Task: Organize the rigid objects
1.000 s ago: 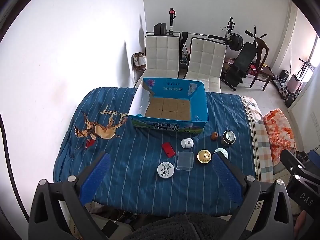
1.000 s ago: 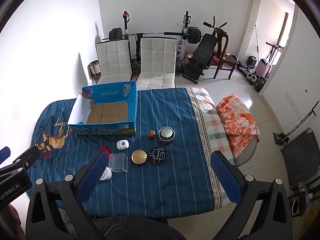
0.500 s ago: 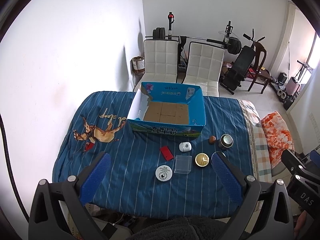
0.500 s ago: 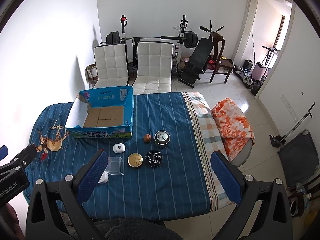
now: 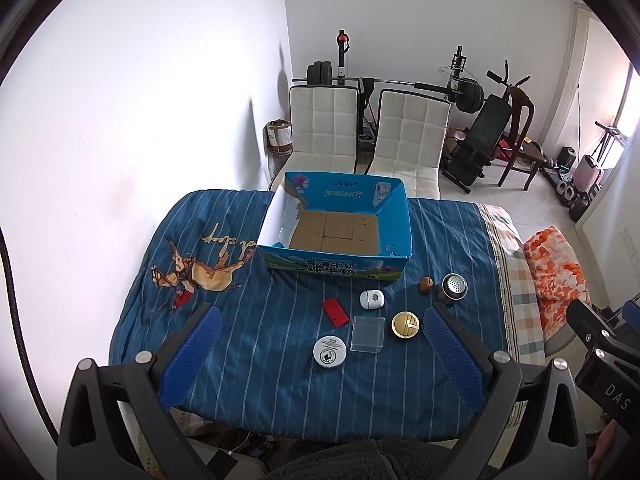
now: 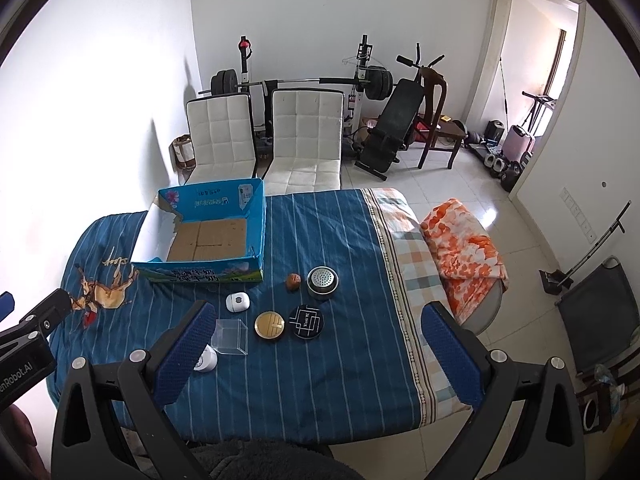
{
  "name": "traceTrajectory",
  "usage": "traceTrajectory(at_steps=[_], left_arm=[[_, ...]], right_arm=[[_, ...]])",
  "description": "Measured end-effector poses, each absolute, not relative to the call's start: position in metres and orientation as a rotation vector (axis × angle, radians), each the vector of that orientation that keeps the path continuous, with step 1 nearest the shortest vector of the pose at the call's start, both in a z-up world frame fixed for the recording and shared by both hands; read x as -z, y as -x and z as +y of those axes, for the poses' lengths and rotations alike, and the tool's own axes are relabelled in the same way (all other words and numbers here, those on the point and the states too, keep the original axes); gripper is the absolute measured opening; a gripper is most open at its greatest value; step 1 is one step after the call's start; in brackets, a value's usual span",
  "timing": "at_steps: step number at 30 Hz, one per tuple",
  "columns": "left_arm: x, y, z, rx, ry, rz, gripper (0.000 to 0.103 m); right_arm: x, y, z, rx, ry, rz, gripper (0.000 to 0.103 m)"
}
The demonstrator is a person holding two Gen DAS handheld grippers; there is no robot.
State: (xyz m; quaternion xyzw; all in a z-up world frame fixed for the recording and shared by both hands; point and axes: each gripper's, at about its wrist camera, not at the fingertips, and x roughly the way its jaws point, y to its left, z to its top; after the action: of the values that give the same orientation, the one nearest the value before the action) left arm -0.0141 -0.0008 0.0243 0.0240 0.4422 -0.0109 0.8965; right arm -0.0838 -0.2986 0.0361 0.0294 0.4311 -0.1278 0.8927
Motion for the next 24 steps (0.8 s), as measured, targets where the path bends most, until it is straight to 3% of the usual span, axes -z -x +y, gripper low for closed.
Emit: traceTrajectory(at_steps=[24], left_arm=[[-0.029, 0.0059, 0.0025, 0.012, -0.049, 0.907, 0.103]], right_arm=[[-0.0391, 0.0792, -0.3006, 0.253, -0.072, 0.884, 0.103]])
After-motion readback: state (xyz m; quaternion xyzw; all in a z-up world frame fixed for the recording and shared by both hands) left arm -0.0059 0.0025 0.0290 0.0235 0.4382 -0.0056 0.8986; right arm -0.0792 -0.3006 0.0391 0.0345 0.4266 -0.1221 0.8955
